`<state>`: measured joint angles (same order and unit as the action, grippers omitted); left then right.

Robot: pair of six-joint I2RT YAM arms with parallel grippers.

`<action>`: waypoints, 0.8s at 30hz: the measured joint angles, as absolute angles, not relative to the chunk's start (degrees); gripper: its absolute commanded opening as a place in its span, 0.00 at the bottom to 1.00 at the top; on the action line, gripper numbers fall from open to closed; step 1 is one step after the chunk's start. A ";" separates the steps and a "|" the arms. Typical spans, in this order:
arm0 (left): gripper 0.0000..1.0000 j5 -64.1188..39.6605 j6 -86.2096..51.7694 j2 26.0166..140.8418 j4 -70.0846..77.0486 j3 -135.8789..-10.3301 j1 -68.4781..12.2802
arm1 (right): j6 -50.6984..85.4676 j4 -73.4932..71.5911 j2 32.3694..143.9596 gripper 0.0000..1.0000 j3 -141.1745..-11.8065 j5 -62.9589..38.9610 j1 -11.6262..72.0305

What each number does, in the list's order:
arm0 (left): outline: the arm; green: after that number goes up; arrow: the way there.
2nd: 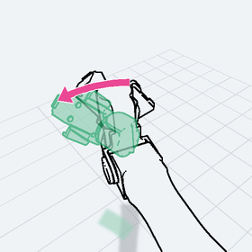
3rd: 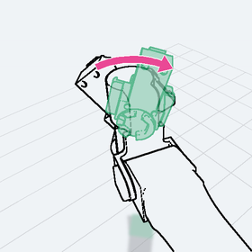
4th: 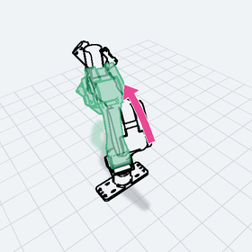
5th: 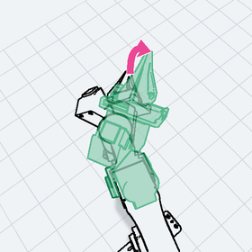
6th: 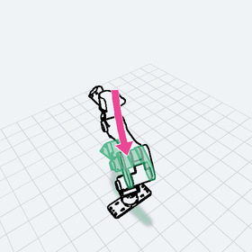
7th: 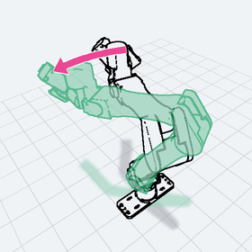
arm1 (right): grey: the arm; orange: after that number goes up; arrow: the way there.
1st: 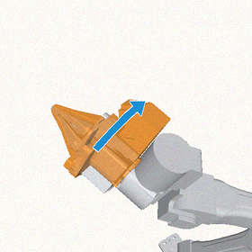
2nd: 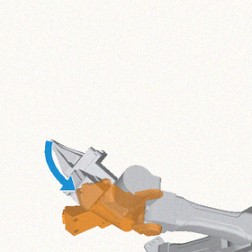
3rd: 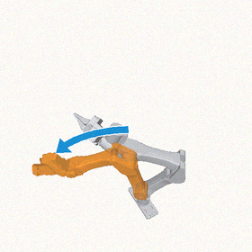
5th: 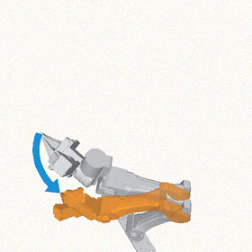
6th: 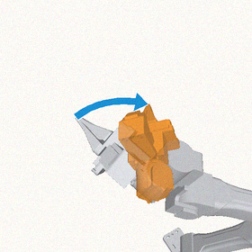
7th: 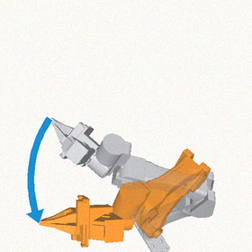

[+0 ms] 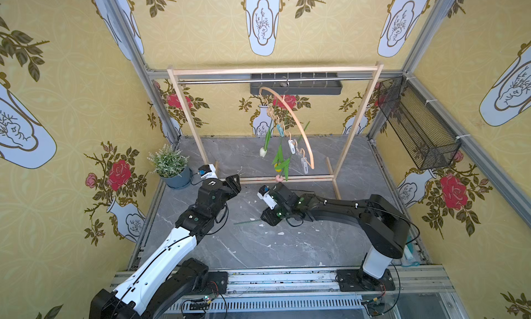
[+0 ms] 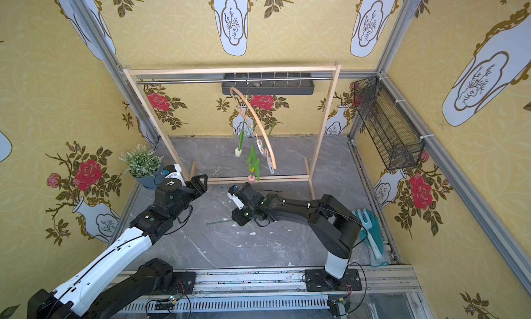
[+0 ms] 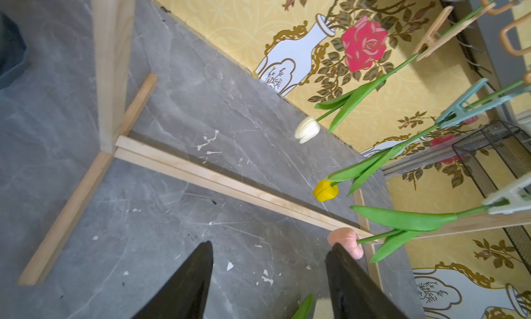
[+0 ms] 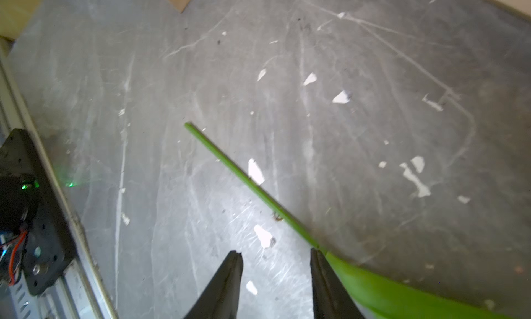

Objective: Dry the flowers on a clothes hanger
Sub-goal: Pick up the flower at the center of the board.

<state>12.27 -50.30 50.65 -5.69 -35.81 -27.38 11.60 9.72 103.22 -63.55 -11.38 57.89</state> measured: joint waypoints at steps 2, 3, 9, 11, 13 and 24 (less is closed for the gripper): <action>0.67 13.26 -51.53 49.84 -6.66 -35.03 -27.29 | 9.72 13.45 107.04 0.45 -68.60 -12.82 56.05; 0.67 13.65 -51.64 49.47 -7.14 -34.68 -27.27 | 8.60 15.38 108.68 0.46 -70.67 -13.08 55.35; 0.67 14.98 -53.15 48.34 -8.21 -32.47 -27.16 | 1.50 26.52 114.78 0.52 -77.32 -14.76 55.27; 0.67 15.00 -53.45 48.42 -8.16 -32.14 -27.16 | -0.49 28.80 115.68 0.52 -78.24 -15.11 55.64; 0.67 15.00 -53.93 48.77 -8.12 -32.08 -27.11 | -1.67 30.33 116.40 0.49 -79.48 -15.57 56.18; 0.66 14.92 -54.33 49.56 -7.16 -31.66 -27.00 | -5.80 31.55 119.90 0.33 -83.48 -13.17 58.72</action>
<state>14.92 -54.33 49.56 -7.16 -31.66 -27.00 -5.80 31.55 119.90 -83.48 -13.17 58.72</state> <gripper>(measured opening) 0.663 0.339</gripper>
